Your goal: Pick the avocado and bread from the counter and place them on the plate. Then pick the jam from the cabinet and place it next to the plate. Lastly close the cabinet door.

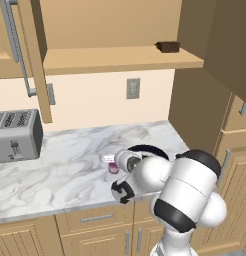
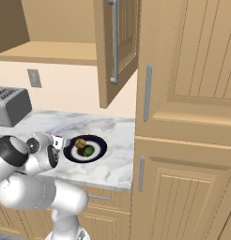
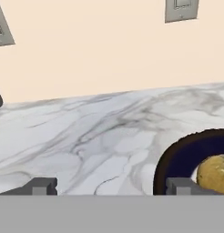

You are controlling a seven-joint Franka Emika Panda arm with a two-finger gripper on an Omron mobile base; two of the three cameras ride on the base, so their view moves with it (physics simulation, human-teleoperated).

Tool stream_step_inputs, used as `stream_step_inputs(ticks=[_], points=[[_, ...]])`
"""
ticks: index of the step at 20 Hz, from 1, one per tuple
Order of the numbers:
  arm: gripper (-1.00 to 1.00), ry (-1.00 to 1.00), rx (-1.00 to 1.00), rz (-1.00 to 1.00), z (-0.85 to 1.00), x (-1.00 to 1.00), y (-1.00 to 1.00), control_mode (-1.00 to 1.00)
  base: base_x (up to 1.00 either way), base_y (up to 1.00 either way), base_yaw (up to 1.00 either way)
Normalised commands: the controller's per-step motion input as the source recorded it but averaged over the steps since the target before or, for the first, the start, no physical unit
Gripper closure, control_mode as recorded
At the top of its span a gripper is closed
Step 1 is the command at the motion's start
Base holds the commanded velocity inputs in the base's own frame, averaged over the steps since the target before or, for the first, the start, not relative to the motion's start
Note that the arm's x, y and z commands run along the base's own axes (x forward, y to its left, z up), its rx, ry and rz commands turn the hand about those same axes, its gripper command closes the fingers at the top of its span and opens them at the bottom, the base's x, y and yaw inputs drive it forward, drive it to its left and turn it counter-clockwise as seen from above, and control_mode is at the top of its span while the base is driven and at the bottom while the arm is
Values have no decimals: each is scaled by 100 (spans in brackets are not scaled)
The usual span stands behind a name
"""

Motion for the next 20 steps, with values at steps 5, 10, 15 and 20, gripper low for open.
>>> stream_step_inputs(ticks=[5, 10, 15, 20], points=[[-100, 6, 0, -7, 68, 0, 4, -100, 0, 0, 0], [-100, 14, 0, -9, 99, -2, 0, -100, 0, 0, 0], [-100, 12, 0, -2, 95, -41, 0, -100, 0, 0, 0], [-100, -2, -2, 5, 72, -100, 2, -100, 0, 0, 0]])
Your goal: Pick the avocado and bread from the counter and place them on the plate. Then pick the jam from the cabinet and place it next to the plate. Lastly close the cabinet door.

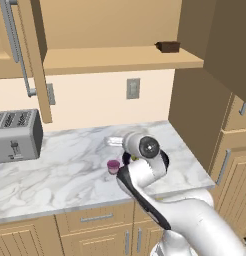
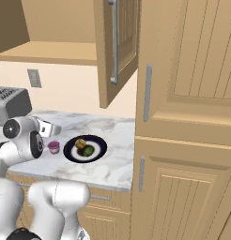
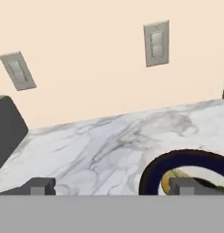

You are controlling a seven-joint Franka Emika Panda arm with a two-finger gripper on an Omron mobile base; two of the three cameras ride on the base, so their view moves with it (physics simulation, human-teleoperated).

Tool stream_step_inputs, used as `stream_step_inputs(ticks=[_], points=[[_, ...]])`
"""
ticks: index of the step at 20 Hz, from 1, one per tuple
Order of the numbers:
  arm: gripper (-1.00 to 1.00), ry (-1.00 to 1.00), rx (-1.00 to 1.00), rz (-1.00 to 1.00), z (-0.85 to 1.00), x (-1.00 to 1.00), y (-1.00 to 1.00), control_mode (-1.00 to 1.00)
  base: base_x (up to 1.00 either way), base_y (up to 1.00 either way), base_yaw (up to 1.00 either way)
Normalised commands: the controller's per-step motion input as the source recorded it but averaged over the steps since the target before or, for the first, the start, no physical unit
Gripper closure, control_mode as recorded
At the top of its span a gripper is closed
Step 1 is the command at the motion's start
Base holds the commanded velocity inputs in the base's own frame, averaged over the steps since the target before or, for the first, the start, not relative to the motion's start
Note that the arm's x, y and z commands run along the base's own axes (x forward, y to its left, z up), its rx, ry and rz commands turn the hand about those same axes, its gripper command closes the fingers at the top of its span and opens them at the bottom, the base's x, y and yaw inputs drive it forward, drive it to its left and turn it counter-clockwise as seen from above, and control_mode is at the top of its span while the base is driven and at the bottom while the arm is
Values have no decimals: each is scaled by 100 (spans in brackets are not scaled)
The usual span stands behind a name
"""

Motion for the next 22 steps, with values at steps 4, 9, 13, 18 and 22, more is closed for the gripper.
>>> stream_step_inputs(ticks=[4, 9, 13, 18, 22], points=[[-100, -19, -7, 15, 41, -100, 3, -100, 0, 0, 0], [-100, -25, -3, 15, 70, -100, 16, -100, 0, 0, 0], [-100, -19, 0, 11, 99, -100, 30, -100, 0, 0, 0], [-100, -17, -3, 11, 89, -100, 35, -100, 0, 0, 0], [-100, -17, -4, 8, 66, -100, 31, -100, 0, 0, 0]])
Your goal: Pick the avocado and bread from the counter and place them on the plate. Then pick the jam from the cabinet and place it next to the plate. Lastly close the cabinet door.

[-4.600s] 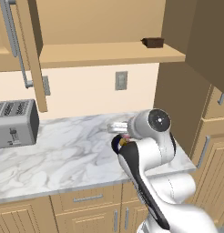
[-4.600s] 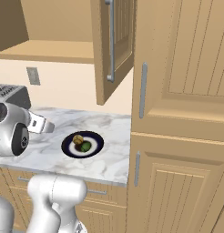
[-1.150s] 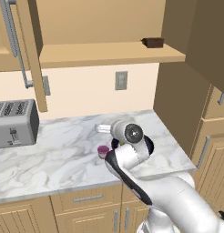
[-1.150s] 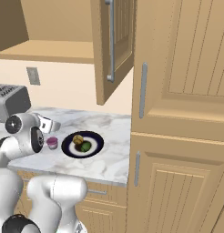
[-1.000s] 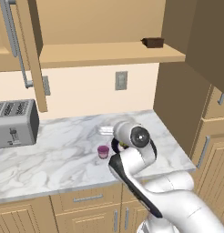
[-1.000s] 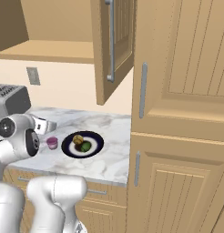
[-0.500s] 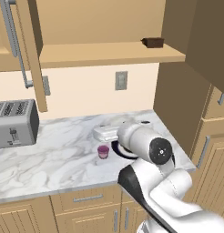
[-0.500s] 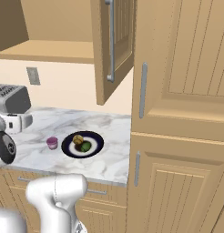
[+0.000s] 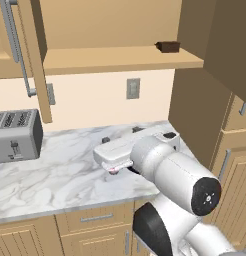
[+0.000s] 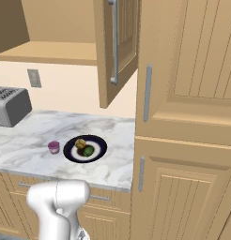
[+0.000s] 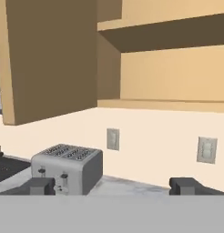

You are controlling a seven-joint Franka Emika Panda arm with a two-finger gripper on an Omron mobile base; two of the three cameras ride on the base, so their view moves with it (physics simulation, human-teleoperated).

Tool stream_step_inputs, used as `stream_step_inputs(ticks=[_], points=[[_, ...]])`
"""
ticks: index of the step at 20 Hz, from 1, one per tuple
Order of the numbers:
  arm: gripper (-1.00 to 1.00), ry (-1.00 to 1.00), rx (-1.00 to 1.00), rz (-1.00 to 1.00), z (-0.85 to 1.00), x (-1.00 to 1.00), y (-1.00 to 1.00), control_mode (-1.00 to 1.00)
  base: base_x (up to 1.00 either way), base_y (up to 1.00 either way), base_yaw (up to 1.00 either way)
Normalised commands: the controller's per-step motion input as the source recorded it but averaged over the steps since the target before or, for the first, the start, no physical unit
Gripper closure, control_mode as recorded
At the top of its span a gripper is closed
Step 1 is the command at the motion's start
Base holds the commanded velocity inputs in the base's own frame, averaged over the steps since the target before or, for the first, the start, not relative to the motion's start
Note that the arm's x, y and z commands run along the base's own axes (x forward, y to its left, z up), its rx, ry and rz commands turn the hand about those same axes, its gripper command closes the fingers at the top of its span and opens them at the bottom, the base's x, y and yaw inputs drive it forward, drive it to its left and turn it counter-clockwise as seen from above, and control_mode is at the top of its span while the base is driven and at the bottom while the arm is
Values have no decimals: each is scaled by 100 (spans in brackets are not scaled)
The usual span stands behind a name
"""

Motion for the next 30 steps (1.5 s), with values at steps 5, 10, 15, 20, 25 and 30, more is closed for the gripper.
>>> stream_step_inputs(ticks=[5, 10, 15, 20, 25, 30], points=[[-100, -20, 0, 1, 75, -75, 38, -100, 0, 0, 0], [-100, -16, 0, 0, 49, -18, 53, -100, 0, 0, 0], [-100, -17, 0, 0, 14, -2, 59, -100, 0, 0, 0], [-100, -2, 0, -7, 0, 9, 50, -100, 0, 0, 0], [-100, 0, 0, -16, -2, 25, 34, -100, 0, 0, 0], [-100, -4, 0, -25, 0, 17, 18, -100, 0, 0, 0]])
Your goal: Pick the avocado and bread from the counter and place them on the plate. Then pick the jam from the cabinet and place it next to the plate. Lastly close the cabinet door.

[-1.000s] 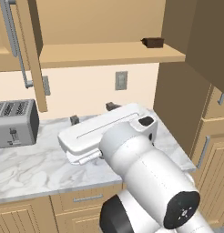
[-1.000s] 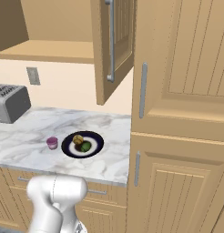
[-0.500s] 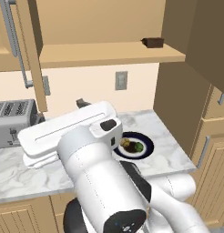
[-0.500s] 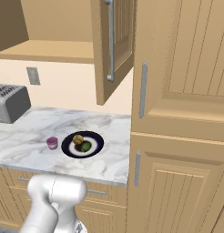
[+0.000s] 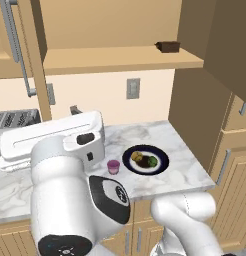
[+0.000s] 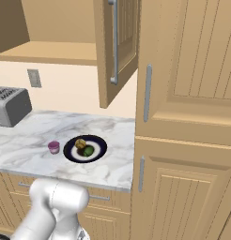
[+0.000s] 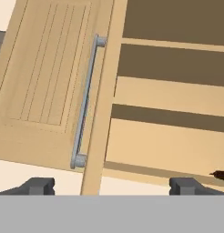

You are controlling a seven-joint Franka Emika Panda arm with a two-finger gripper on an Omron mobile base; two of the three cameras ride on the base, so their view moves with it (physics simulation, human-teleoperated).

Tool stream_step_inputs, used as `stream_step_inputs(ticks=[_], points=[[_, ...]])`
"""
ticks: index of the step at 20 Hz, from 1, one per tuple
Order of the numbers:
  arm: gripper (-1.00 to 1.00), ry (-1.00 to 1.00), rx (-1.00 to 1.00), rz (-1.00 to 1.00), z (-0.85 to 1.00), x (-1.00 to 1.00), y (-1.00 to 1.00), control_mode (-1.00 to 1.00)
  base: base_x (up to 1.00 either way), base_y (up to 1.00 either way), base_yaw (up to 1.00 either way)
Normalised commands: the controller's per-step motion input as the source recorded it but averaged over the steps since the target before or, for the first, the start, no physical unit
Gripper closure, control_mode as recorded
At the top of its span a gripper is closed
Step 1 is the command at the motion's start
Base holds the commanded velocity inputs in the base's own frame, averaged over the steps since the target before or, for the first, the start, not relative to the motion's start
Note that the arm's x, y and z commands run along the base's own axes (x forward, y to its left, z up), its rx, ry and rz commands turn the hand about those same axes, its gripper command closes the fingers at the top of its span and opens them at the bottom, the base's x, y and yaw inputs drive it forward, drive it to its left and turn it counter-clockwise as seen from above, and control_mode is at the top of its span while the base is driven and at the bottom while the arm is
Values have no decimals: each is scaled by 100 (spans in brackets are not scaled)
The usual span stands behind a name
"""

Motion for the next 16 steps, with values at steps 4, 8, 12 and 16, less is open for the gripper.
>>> stream_step_inputs(ticks=[4, 8, 12, 16], points=[[-100, -5, 0, -33, 0, 24, 14, -100, 0, 0, 0], [-100, -2, 0, -23, 0, 11, 16, -100, 0, 0, 0], [-100, 0, 0, 0, 0, 3, 2, -100, 0, 0, 0], [-100, 0, 0, -8, 0, 32, 12, -100, 0, 0, 0]])
